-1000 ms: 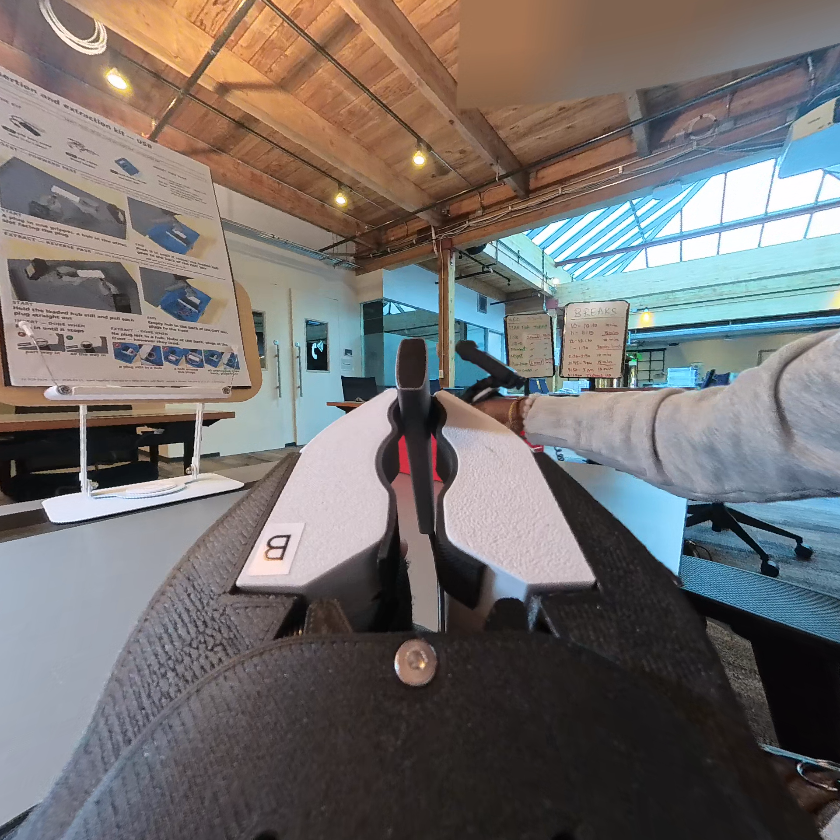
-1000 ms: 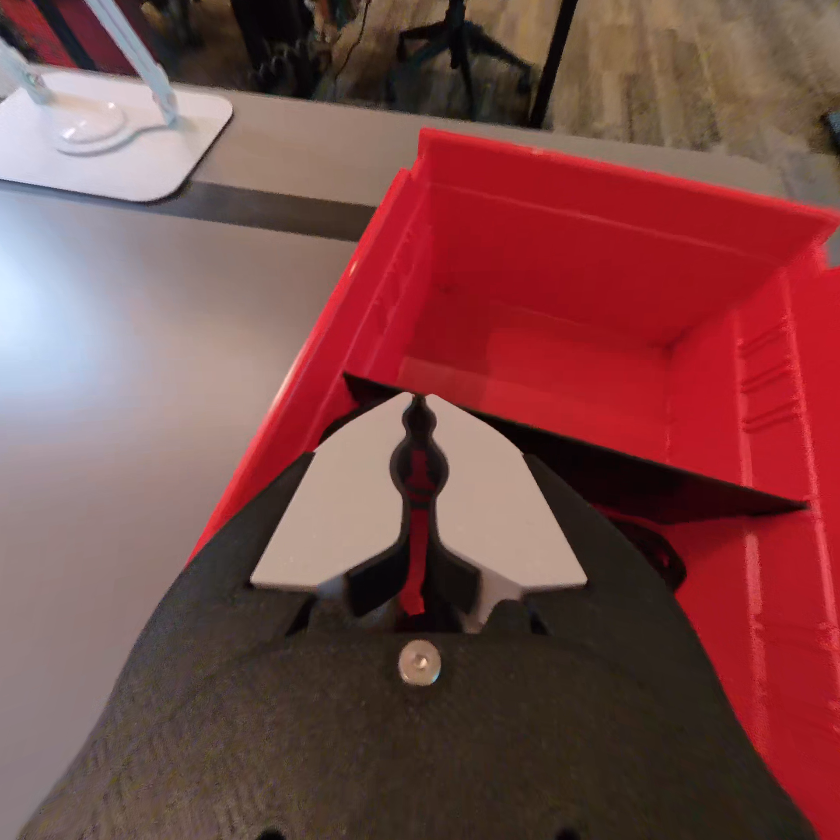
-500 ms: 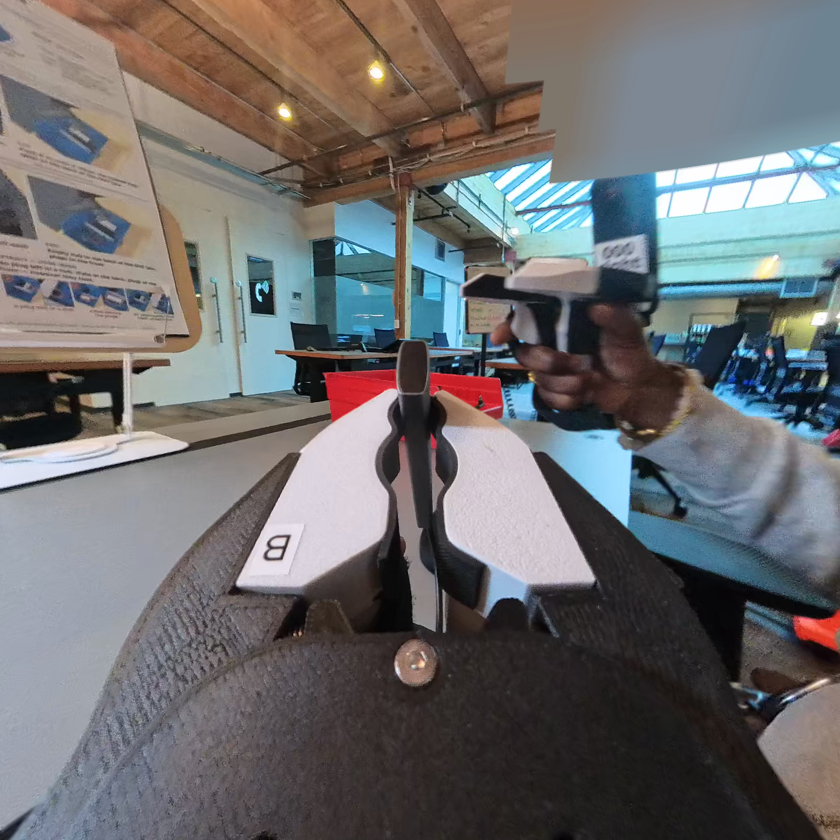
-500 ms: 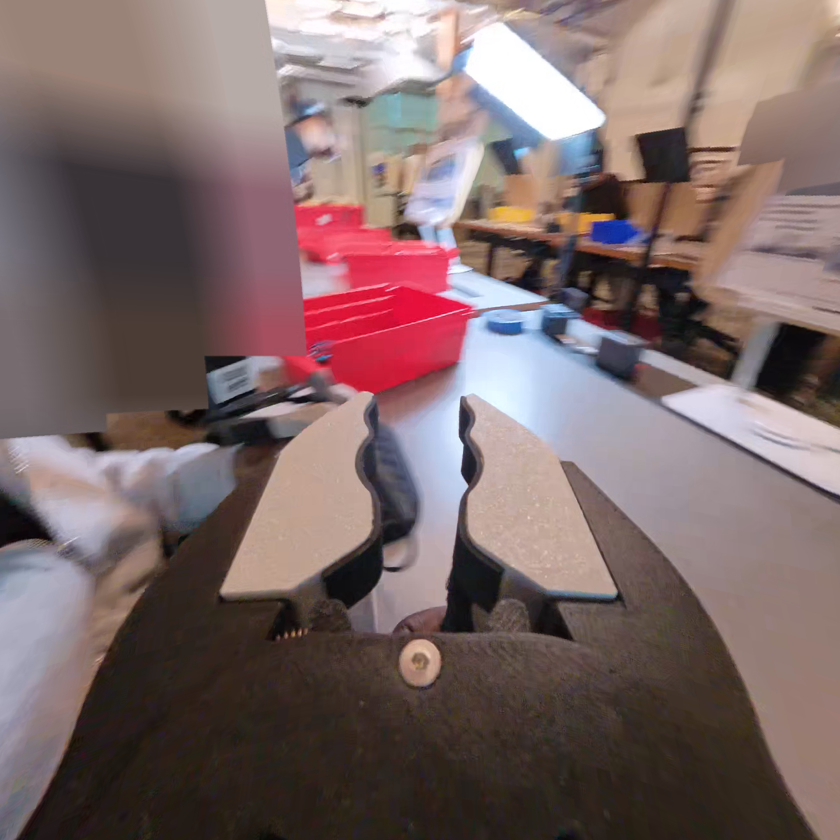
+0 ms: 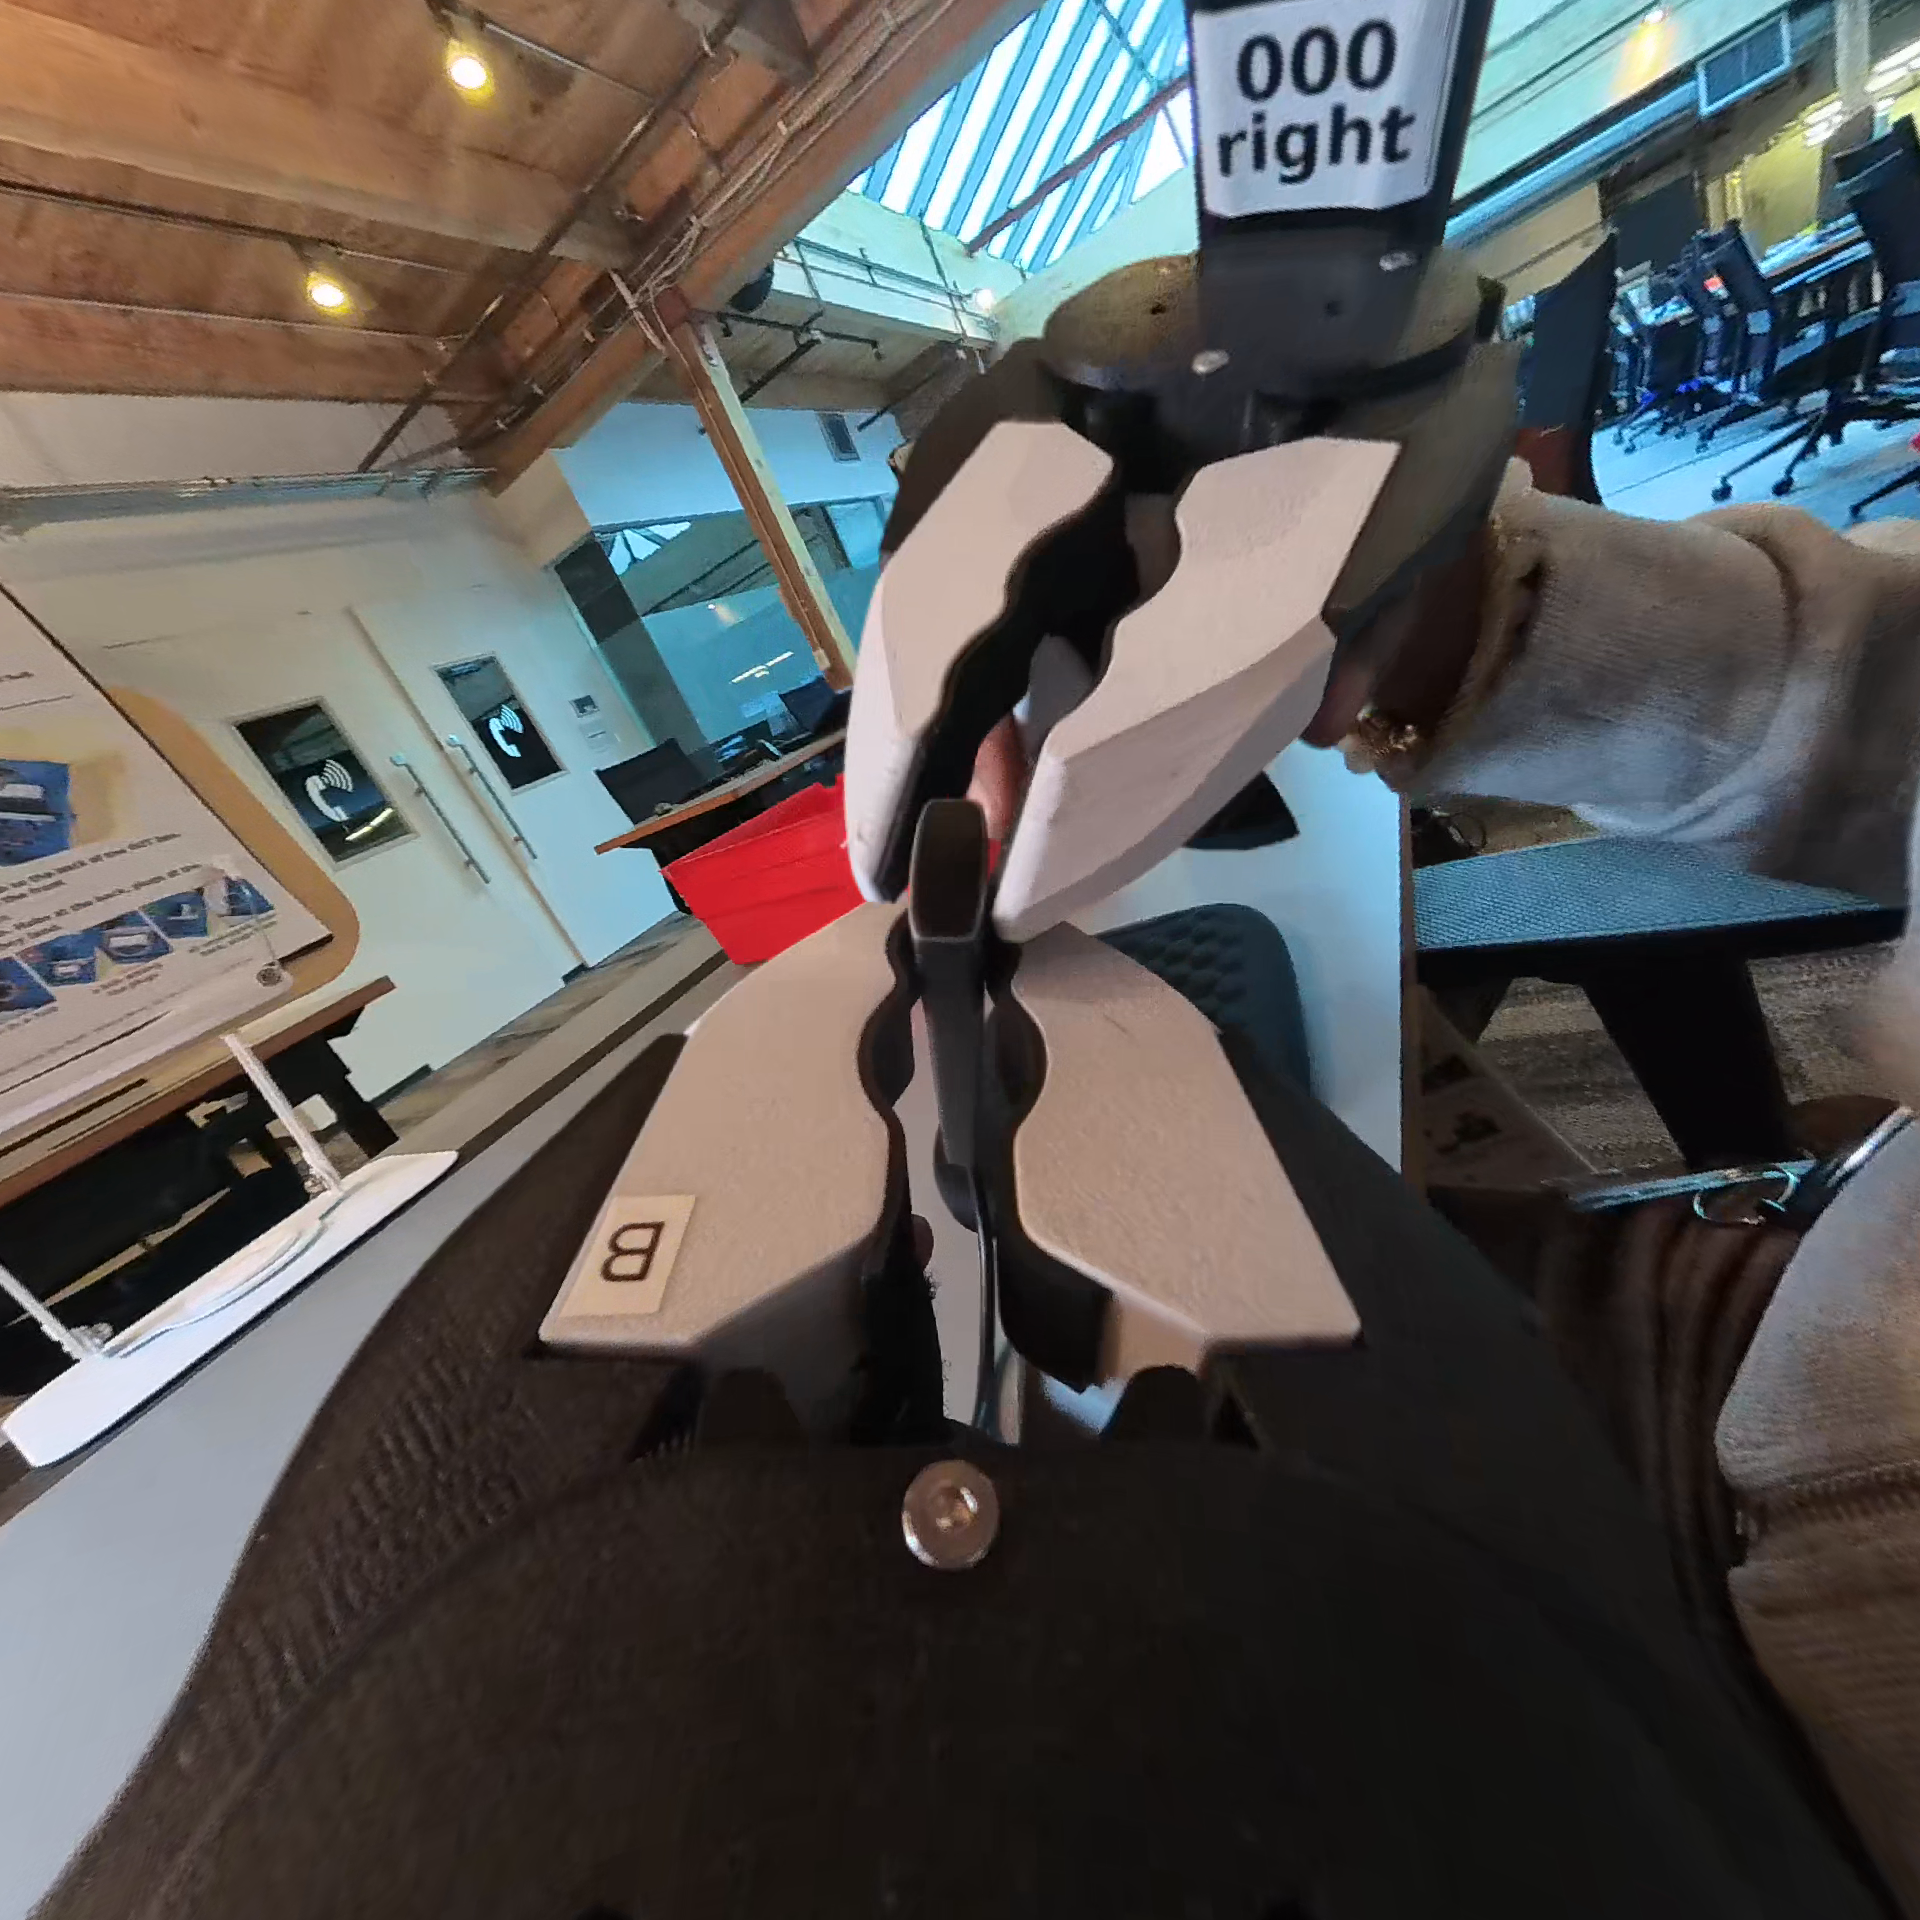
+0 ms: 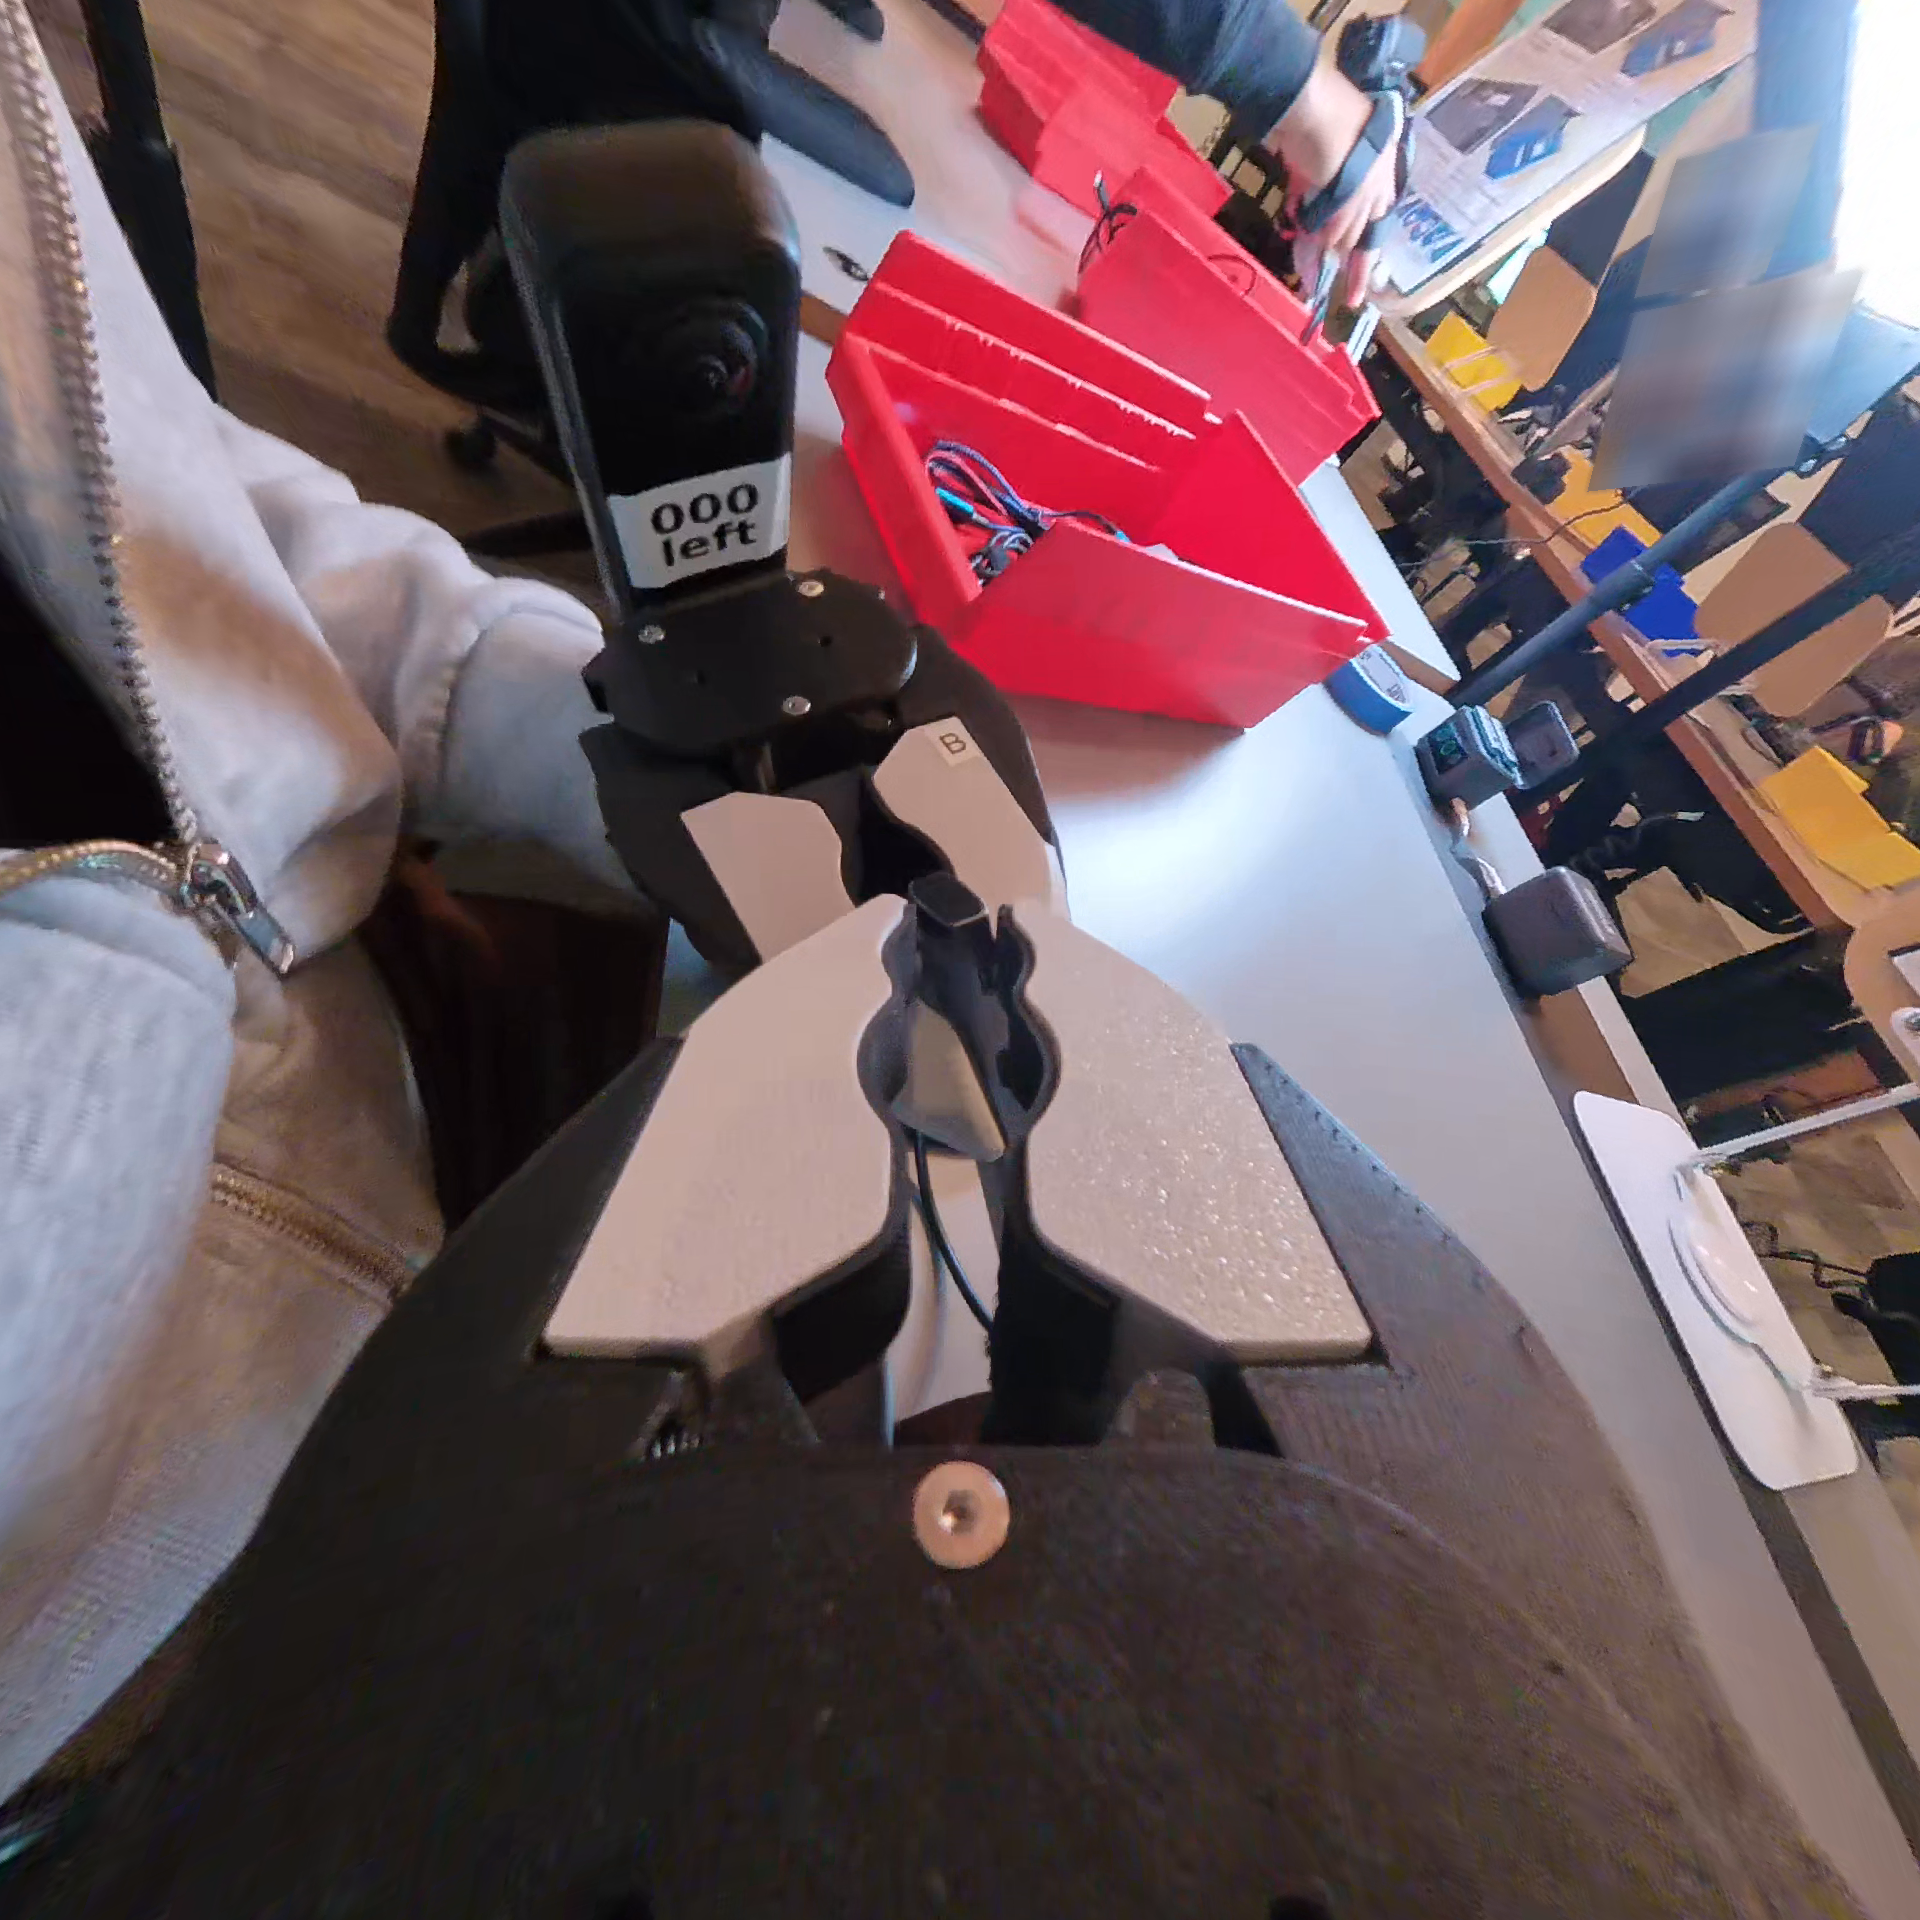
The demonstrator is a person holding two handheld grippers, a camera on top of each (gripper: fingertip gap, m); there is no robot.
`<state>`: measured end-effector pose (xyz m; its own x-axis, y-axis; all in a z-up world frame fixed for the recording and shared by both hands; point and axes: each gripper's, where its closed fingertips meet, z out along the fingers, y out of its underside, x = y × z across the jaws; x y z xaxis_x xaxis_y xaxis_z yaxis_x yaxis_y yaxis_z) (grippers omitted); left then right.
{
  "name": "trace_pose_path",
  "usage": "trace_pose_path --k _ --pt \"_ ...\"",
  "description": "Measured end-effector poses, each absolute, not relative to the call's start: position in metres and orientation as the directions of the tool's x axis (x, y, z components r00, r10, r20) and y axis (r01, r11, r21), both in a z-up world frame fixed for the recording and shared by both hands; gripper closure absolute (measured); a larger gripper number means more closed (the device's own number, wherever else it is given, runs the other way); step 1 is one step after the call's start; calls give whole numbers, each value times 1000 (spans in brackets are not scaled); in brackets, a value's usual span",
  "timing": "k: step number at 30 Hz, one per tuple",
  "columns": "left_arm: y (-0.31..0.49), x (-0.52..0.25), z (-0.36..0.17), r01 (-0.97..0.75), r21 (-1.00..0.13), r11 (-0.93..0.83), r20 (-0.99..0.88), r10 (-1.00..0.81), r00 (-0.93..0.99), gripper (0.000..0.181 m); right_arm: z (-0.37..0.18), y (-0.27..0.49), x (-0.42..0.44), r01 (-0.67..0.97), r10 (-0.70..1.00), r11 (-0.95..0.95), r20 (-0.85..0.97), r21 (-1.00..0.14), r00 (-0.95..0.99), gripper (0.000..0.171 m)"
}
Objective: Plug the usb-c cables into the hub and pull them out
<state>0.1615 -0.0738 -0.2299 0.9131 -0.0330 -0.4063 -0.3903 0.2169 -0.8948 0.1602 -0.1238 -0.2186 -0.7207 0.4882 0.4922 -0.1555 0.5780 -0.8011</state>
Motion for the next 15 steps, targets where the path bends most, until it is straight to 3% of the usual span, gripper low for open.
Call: trace_pose_path --k 3,5,8,11,15 --pt "-75 164 -229 -397 -889 229 -416 -44 908 165 -217 -122 160 -190 459 604 533 -774 -711 161" --pt "-85 162 -217 -348 -883 315 -377 -32 926 151 -205 -114 159 -201 487 572 526 -795 -697 162" --pt "-115 140 -189 -110 -840 531 -155 -41 987 132 -174 -87 153 -215 597 477 493 -852 -633 165" --pt "-138 109 -176 51 -768 638 18 -58 998 128 -137 -54 149 -272 692 441 517 -855 -504 161" --pt "-140 85 -179 48 -759 649 106 51 993 128 -90 -12 145 -312 708 568 645 -762 -288 162"
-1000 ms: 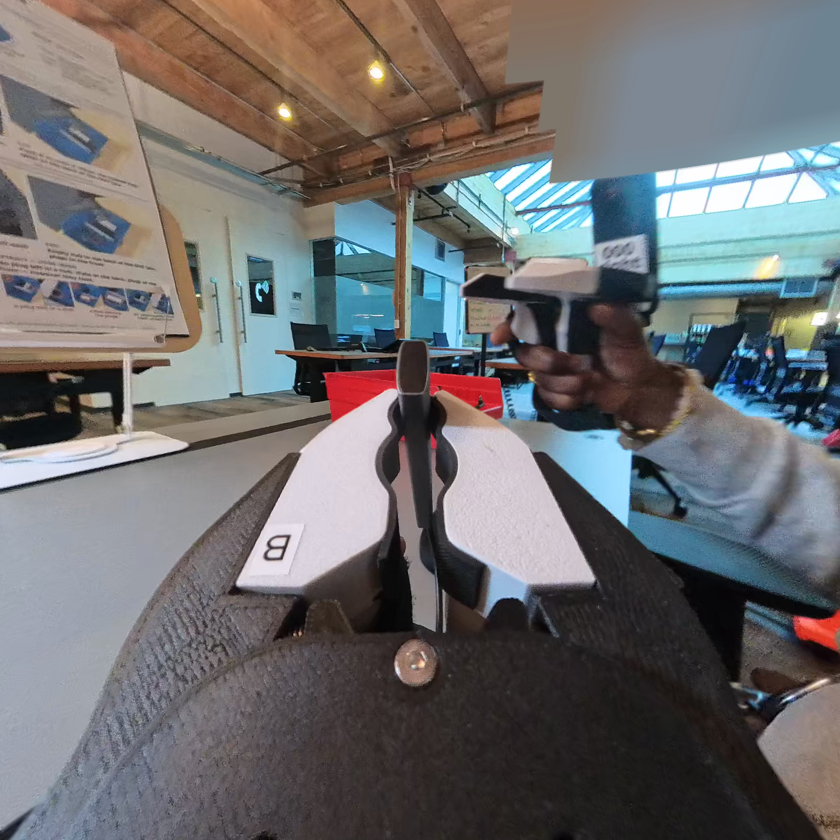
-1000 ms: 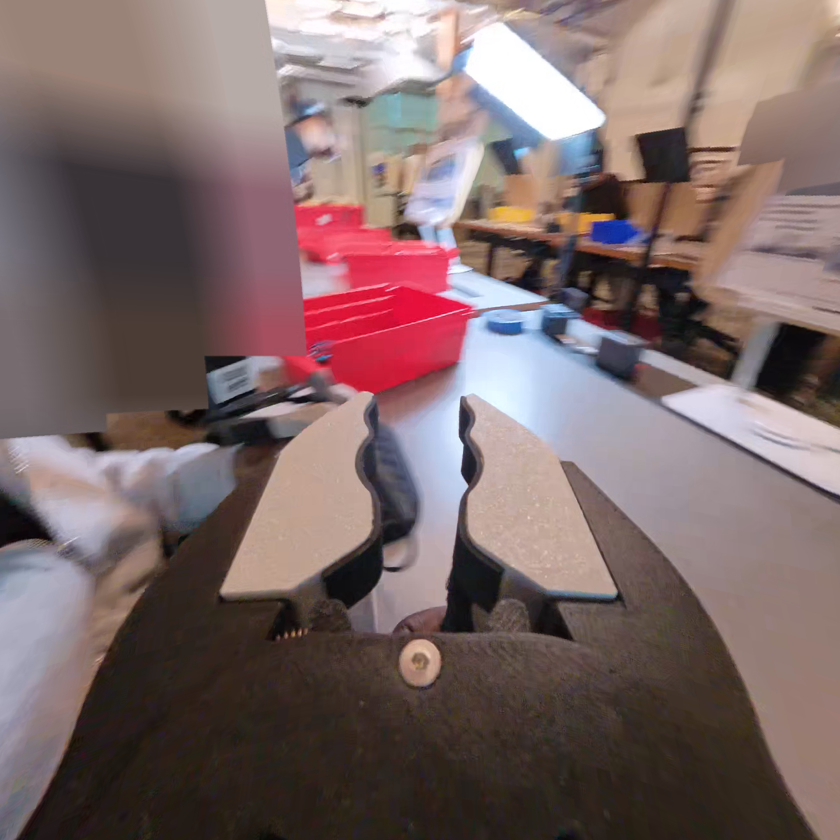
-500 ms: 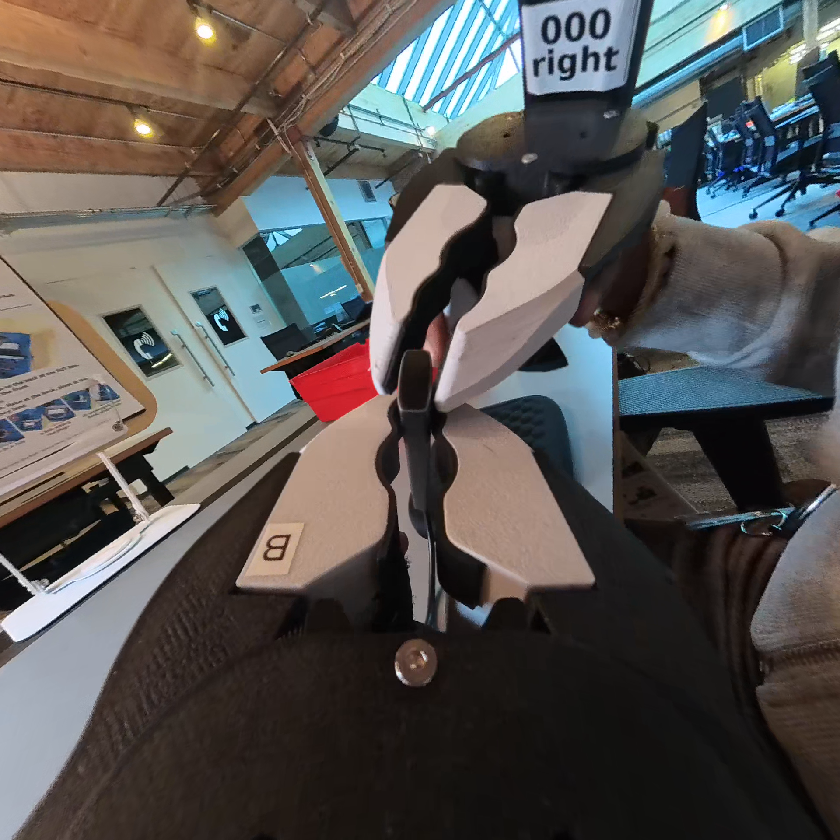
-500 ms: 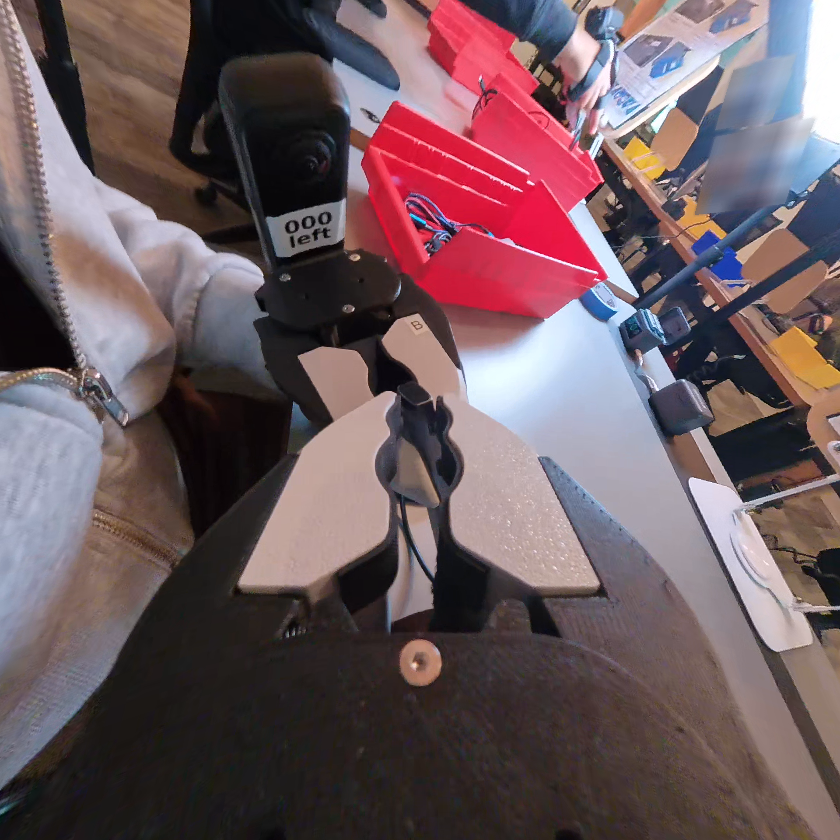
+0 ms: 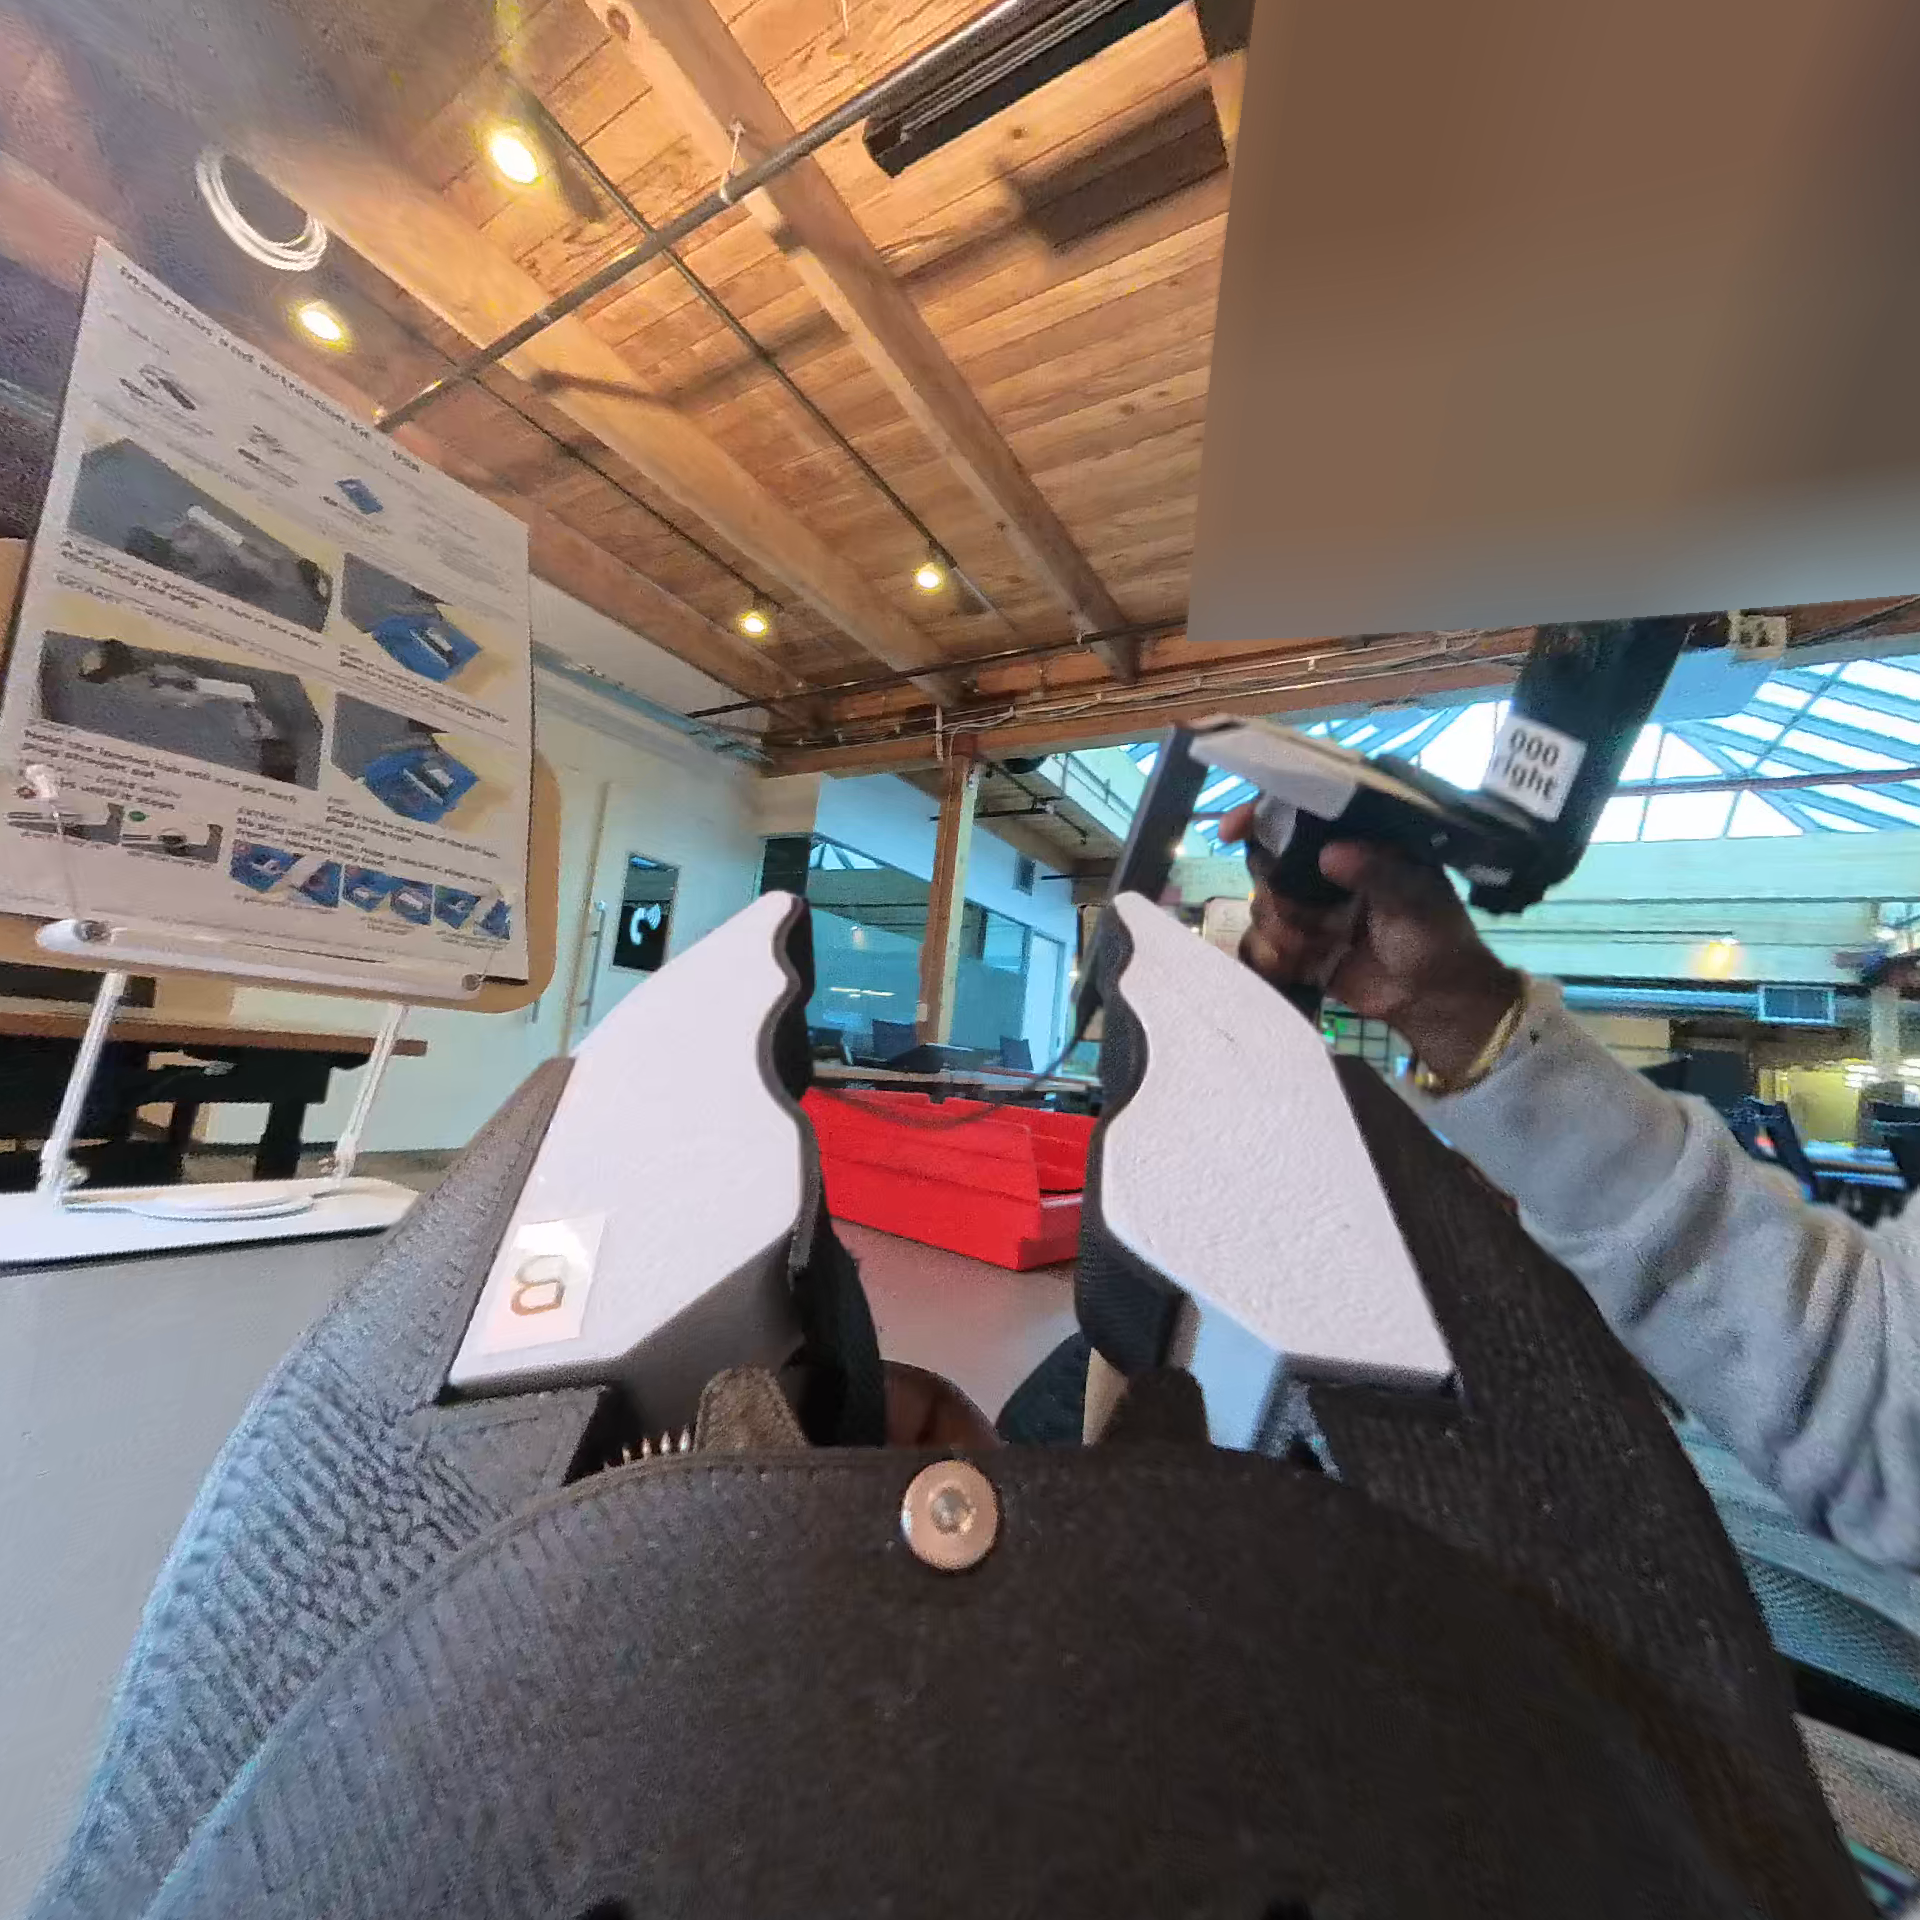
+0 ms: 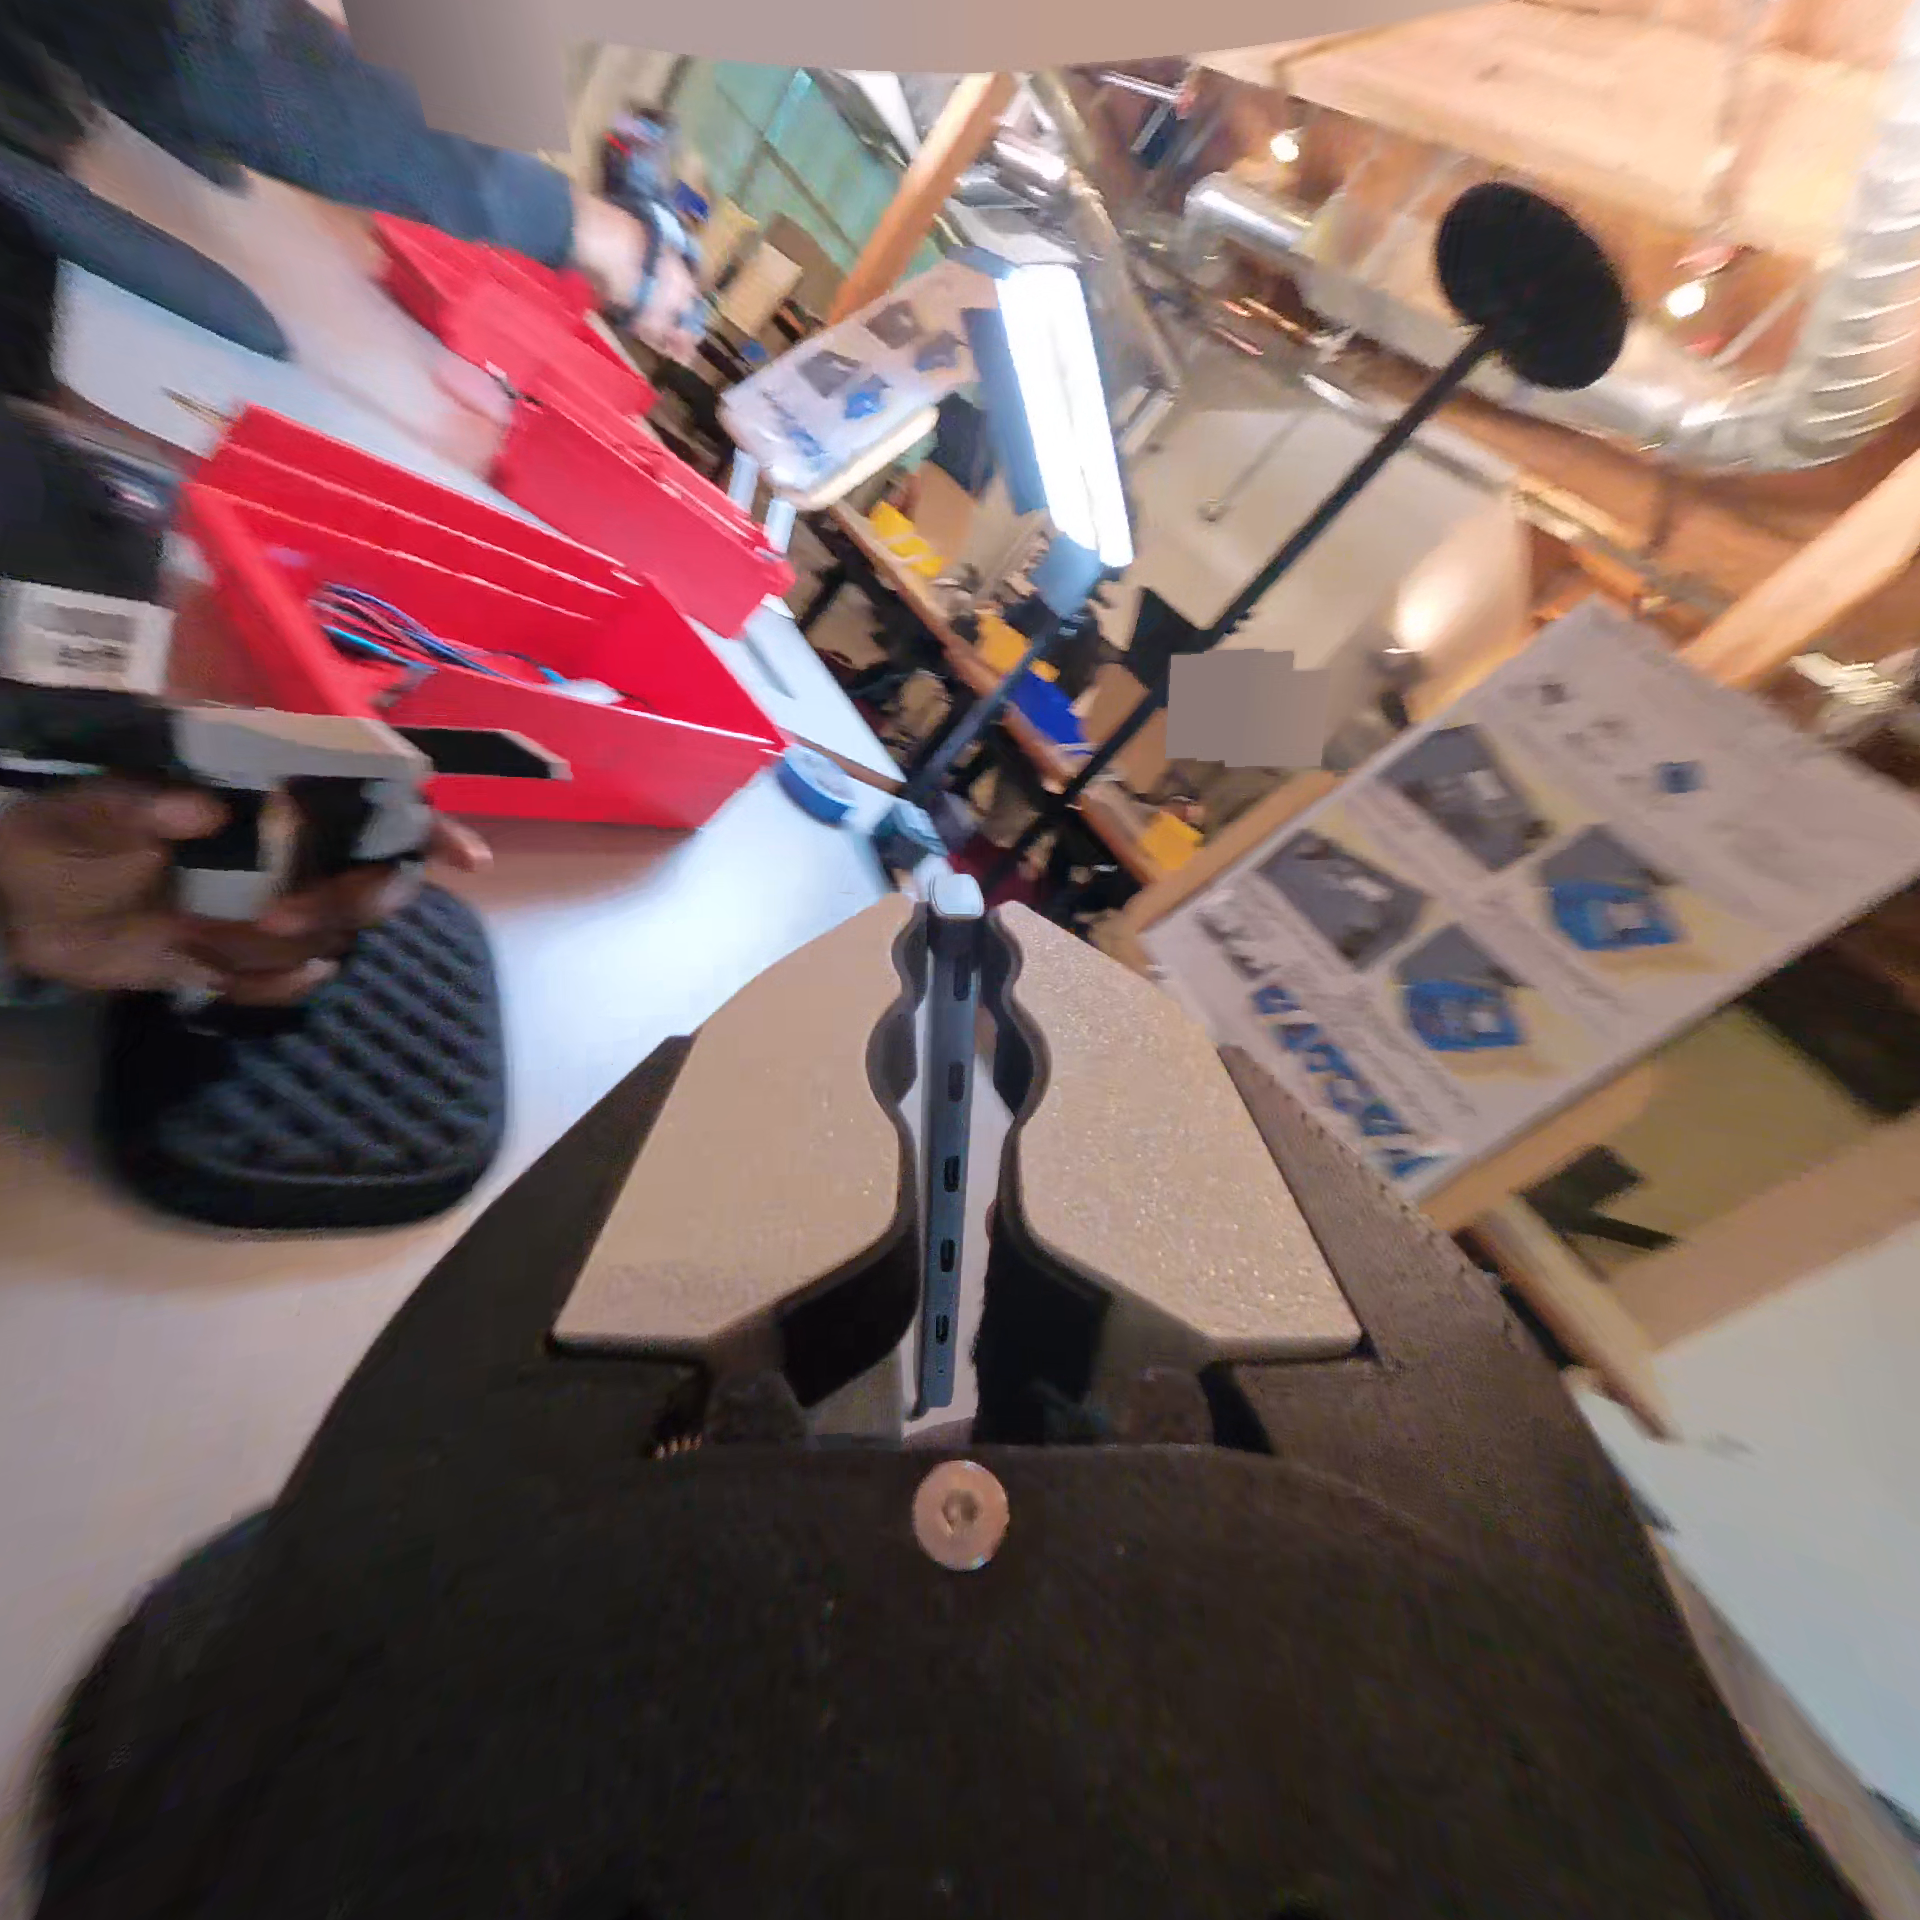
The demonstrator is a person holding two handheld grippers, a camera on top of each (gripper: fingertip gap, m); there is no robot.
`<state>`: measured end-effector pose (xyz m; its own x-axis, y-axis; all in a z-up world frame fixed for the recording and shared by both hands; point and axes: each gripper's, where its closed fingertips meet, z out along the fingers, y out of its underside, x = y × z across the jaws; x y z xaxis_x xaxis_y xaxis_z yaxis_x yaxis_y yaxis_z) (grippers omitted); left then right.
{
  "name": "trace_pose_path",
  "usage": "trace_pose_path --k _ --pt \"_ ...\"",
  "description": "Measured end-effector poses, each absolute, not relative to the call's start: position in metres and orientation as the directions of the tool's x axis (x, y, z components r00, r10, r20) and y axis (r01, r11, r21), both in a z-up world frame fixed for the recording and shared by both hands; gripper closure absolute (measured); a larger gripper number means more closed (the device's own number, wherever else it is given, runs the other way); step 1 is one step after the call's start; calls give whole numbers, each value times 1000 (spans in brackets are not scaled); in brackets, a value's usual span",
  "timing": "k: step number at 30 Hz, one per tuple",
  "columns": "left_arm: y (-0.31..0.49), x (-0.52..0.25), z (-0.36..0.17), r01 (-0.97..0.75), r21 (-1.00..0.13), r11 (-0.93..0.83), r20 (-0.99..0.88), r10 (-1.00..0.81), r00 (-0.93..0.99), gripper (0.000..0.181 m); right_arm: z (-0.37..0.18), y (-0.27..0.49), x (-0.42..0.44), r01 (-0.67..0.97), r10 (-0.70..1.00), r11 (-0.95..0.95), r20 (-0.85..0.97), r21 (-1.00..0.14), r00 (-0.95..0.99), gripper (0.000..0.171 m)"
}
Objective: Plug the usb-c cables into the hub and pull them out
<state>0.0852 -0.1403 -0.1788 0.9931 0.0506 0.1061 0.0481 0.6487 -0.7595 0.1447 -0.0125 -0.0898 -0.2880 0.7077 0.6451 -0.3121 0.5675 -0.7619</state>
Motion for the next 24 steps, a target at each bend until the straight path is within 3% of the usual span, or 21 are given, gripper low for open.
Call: trace_pose_path --k 4,10,12,17,24 --pt "-137 84 -181 56 -770 635 116 54 992 128 -37 47 130 -250 688 684 720 -685 -90 162" --pt "-138 77 -182 105 -758 644 167 37 985 128 5 191 87 -15 741 661 649 -750 174 162" --pt "-138 77 -182 101 -759 643 164 39 986 129 -6 236 67 55 774 604 602 -795 197 162" --pt "-137 76 -183 109 -758 643 173 37 984 129 -55 344 21 250 740 578 628 -777 239 162" --pt "-136 77 -183 111 -763 637 168 29 985 134 -122 416 -13 380 694 603 696 -701 183 161"
